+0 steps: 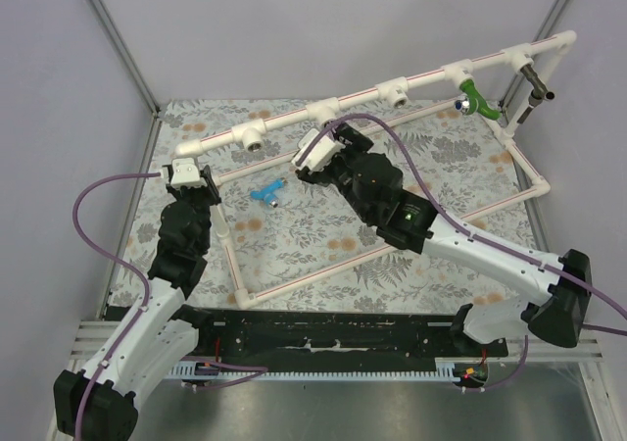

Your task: Install the water faucets

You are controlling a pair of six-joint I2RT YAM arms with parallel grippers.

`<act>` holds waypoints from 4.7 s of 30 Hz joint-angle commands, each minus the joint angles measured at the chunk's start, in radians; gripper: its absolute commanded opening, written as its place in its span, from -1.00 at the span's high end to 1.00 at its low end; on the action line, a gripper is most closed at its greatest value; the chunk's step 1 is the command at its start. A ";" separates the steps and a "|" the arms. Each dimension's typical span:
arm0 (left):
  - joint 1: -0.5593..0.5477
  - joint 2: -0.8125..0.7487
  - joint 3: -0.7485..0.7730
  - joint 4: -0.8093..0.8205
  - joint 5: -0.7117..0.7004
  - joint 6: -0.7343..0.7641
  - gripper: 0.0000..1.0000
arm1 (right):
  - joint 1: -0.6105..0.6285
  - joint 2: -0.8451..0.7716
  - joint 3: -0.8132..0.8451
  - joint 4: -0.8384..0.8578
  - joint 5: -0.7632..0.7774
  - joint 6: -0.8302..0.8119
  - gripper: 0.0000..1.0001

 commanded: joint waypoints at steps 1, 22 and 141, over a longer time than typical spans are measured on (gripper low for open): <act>-0.006 -0.004 0.018 0.028 0.022 -0.058 0.96 | -0.007 0.017 0.007 0.222 0.139 0.326 -0.45; -0.006 -0.031 0.018 0.028 0.011 -0.055 0.96 | -0.229 -0.080 -0.242 0.301 0.084 2.312 -0.23; 0.259 0.253 0.485 -0.358 0.081 -0.248 -0.59 | -0.214 -0.641 -0.487 -0.095 0.625 0.599 -0.96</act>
